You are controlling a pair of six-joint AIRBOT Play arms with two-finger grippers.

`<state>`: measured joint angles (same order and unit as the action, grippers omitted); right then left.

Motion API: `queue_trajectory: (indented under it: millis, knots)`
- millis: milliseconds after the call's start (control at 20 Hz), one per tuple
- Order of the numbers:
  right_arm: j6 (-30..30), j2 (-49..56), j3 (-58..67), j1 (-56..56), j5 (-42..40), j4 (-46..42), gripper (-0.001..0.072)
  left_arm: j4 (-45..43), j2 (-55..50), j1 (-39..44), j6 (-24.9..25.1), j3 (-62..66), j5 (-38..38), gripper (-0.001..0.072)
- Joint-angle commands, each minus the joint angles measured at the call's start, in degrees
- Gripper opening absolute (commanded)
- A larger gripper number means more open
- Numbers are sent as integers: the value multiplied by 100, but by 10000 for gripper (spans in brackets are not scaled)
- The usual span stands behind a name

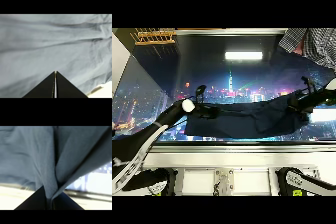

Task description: Fold the clothes and pants, and hang the long-sleeved shirts on hangers.

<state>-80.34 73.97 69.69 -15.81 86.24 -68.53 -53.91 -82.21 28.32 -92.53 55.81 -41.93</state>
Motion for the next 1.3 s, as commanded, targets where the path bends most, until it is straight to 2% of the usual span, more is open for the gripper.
queue_trajectory:
  millis: [0, 350, 650, 950, 1250]
  knots:
    - [-553, -166, 883, 551, 820, -243, 16, 4, -1049, 656, 17, 1134, -28, 7]
    - [-979, -164, 1956, 1775, 1049, -243, 16, 7, -2699, 1556, 13, 2992, -680, 7]
    - [-1082, -164, 2212, 2103, 1047, -243, 16, -4, -3182, 1794, 9, 3742, -1058, 7]
    - [-1121, -164, 2212, 2103, 1043, -240, 16, -118, -2658, 1071, 15, 3770, -1397, 7]
    - [-1298, -153, 2212, 2468, 903, -238, 16, -960, -1755, -177, 59, 3768, -1731, 8]
